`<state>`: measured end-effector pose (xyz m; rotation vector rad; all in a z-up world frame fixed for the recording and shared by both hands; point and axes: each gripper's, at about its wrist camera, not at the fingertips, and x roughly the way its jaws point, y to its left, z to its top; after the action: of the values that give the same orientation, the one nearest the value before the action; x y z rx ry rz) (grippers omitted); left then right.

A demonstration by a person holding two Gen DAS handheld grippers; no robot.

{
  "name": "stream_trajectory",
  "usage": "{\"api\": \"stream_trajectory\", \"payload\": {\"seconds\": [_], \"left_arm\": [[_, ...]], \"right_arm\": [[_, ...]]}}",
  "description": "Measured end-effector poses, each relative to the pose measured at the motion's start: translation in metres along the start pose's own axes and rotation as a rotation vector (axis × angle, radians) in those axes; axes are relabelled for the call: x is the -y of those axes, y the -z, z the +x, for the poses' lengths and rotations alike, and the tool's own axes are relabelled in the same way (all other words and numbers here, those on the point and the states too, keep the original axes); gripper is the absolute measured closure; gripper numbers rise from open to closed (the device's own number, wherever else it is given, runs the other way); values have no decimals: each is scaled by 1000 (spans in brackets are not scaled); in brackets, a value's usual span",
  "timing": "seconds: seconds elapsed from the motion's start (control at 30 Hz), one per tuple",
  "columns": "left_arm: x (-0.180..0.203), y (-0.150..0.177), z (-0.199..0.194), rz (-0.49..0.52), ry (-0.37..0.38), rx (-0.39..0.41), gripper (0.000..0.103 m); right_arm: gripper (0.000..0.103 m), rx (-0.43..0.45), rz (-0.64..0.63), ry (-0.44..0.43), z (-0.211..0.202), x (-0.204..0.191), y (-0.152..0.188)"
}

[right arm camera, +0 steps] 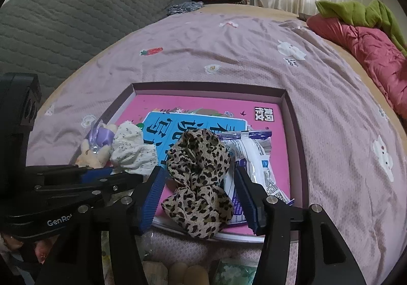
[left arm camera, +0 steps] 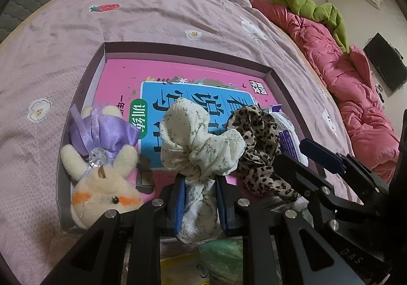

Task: Organize soft objects
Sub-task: 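Lower both scrunchies into the tray and open both tools, then withdraw both open tools up and back from the tray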

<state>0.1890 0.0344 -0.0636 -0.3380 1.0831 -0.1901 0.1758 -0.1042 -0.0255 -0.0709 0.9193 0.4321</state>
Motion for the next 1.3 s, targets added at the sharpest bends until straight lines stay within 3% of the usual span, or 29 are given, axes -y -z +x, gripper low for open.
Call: {"api": "stream_trajectory", "payload": {"seconds": [0.07, 0.3, 0.43, 0.6, 0.73, 1.13, 1.3], "left_arm": [[0, -1, 1, -3, -2, -6, 81], [0, -1, 2, -4, 0, -20, 72], [-1, 0, -1, -13, 5, -9, 61], [-2, 0, -6, -7, 0, -1, 60], [-3, -1, -12, -4, -4, 11, 52], [-7, 1, -29, -16, -25, 44, 52], [-5, 3, -39, -8, -17, 63, 45]], "right_arm": [[39, -2, 5, 2, -1, 1, 1], [38, -3, 11, 7, -4, 1, 3], [36, 0, 29, -1, -5, 3, 4], [34, 4, 26, 5, -8, 3, 4], [34, 10, 22, 9, -10, 2, 4], [30, 29, 28, 10, -16, -1, 1], [30, 42, 33, 5, -22, -1, 0]]}}
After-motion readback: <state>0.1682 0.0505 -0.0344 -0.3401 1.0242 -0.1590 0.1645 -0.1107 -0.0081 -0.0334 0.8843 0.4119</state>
